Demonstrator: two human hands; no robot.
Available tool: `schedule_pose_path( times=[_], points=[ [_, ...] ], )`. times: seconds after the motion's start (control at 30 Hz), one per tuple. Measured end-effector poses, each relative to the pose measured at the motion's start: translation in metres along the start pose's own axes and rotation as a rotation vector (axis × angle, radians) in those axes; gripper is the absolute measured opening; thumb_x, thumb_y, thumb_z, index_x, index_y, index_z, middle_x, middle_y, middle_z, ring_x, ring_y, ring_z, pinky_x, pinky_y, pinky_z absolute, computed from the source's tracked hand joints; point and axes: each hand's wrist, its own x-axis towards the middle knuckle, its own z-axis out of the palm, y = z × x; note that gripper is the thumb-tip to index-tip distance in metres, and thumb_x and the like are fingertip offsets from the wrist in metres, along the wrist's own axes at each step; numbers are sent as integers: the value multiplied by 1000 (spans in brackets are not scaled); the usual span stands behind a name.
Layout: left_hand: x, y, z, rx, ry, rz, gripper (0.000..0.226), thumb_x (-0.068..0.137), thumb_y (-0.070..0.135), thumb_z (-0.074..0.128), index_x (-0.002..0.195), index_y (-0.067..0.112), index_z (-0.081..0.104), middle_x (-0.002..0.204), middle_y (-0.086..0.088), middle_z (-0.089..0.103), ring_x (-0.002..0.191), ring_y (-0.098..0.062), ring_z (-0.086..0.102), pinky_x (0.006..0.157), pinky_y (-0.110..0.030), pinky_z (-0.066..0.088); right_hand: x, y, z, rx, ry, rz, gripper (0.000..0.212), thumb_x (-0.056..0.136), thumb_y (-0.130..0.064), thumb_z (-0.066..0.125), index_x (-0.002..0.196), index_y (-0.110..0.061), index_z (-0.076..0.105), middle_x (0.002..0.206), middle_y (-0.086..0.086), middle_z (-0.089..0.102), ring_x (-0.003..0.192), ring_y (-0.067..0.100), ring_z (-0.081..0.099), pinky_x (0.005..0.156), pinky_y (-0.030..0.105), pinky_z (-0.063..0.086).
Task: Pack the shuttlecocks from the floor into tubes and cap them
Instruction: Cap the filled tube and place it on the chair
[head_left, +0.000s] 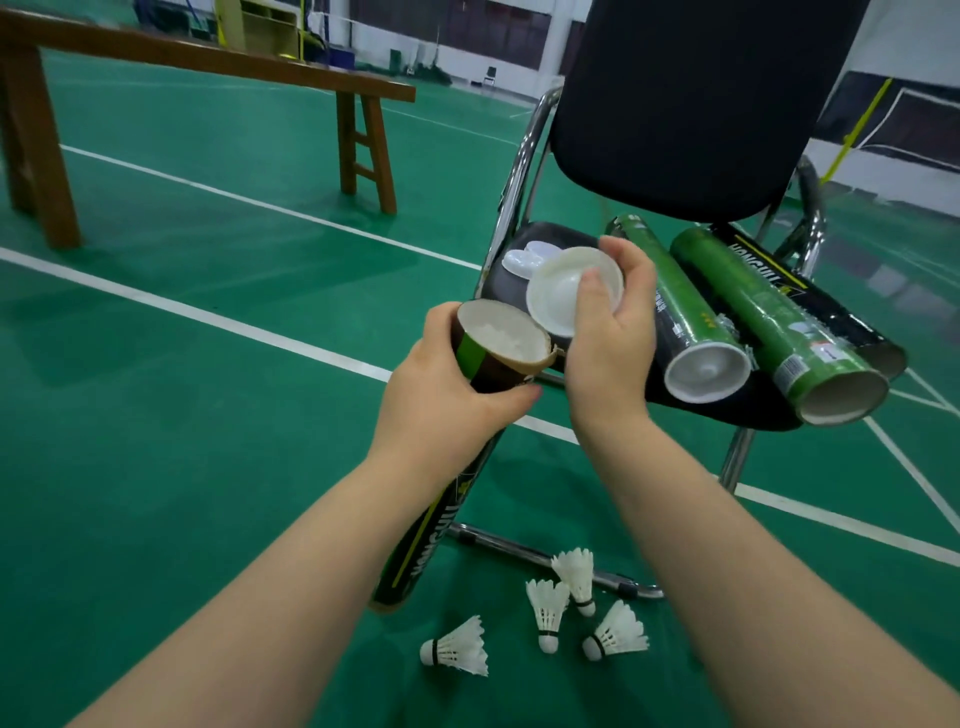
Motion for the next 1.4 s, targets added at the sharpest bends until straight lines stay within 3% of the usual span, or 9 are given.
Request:
schedule_pose_path(
  times=[0.13,0.3,0.47,0.57,0.7,0.8,0.97,1.1,1.4],
  points=[
    [-15,5,0,12,-27,23,61,66,35,80,106,39,34,91,22,52,91,-10,53,67,-5,37,-19,-26,-26,202,92,210,25,99,-17,40,92,-31,60,96,-10,60,87,5,56,73,17,46],
    [-45,8,-4,78,-88,51,62,64,36,78,107,41,34,90,25,52,90,-9,54,70,-7,39,-58,-43,-32,285,-215,368,22,97,-18,45,86,-23,64,85,-5,65,77,6,58,67,19,49],
    [-72,1,-11,51,-107,27,61,62,35,81,103,46,36,92,26,57,89,8,54,69,-6,42,-78,-40,-26,248,-310,488,24,94,-12,47,79,-20,63,87,5,65,80,17,59,74,31,51],
    [-88,-9,-11,-70,-125,-72,62,57,34,84,98,50,41,93,24,60,90,8,56,72,-12,44,-92,-33,-25,174,-362,522,24,93,-11,47,77,-19,63,88,7,64,83,21,59,78,37,51],
    [-106,-25,-11,-292,-215,-161,63,52,59,61,110,43,45,103,22,61,91,10,57,75,-9,44,-110,-19,-30,81,-396,575,25,91,-10,49,73,-18,64,86,9,64,82,22,58,73,35,48],
    [-114,-29,-10,-429,-267,-232,62,72,69,50,118,28,53,109,8,65,95,0,61,76,-16,49,-126,-6,-36,39,-416,653,21,90,-12,50,77,-16,66,89,15,67,83,28,60,74,39,49],
    [-117,-23,-3,-705,-168,-382,56,82,46,42,115,3,59,92,-8,66,77,-10,65,66,-20,54,-136,-2,-38,43,-386,673,19,89,-12,51,85,-9,69,95,18,69,88,33,63,80,43,52],
    [-118,-21,2,-764,-39,-351,31,96,24,39,103,4,62,85,-4,65,73,-8,62,63,-18,52,-138,-7,-36,77,-379,628,19,89,-11,53,78,-12,69,91,18,70,82,30,63,77,41,52],
    [-117,-28,12,-704,111,-373,22,84,32,53,86,14,66,84,-4,65,81,-18,59,75,-33,47,-138,-14,-34,192,-376,672,20,91,-8,52,80,-8,68,82,15,67,74,23,61,66,32,50]
  ],
)
